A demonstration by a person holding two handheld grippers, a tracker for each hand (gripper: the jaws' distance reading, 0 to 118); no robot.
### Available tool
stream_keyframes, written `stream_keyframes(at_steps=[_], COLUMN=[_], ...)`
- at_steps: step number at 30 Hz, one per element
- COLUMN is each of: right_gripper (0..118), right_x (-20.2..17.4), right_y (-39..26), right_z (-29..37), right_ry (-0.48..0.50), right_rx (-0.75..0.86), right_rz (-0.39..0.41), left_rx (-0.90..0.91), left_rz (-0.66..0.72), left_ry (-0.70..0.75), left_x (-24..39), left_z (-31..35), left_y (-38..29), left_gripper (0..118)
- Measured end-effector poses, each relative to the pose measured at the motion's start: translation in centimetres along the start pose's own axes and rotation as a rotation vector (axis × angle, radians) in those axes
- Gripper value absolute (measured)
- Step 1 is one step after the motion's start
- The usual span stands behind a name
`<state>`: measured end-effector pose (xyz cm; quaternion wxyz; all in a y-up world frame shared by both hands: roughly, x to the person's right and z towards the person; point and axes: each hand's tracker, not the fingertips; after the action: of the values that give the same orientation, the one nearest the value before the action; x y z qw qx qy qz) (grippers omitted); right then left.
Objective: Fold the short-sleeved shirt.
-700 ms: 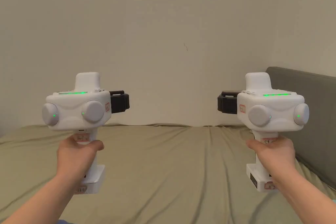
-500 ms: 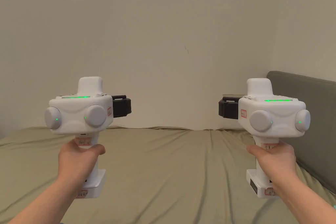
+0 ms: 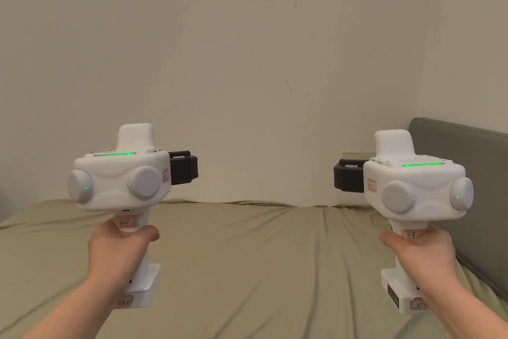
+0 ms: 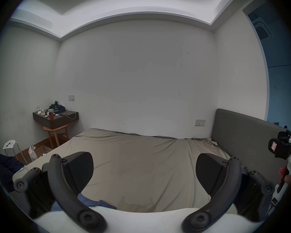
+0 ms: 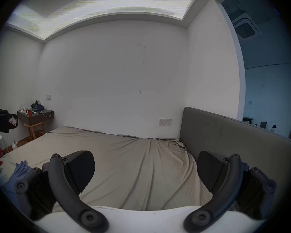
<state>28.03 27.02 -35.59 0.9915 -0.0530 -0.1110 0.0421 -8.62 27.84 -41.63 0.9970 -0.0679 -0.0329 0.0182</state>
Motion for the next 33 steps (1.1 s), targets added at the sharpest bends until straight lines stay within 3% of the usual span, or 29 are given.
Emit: stream_keyframes(at_steps=[27, 31, 32, 33], right_gripper=[118, 116, 103, 53], right_x=[0.8, 0.8, 0.8, 0.7], right_y=[-0.3, -0.3, -0.4, -0.5], right_z=[-0.3, -0.2, -0.2, -0.1], right_ry=[-0.018, -0.018, -0.018, -0.016], right_rx=[-0.008, -0.019, -0.020, -0.022], right_rz=[-0.030, -0.035, -0.029, -0.023], left_rx=[-0.018, -0.060, -0.050, -0.035], left_rz=[-0.023, -0.042, -0.056, -0.069], left_ry=[0.000, -0.099, -0.108, -0.106], left_x=[0.0, -0.4, -0.3, 0.0], left_z=[-0.6, -0.6, -0.3, -0.1], left_y=[-0.4, -0.6, -0.8, -1.1], left_gripper=[118, 118, 104, 47])
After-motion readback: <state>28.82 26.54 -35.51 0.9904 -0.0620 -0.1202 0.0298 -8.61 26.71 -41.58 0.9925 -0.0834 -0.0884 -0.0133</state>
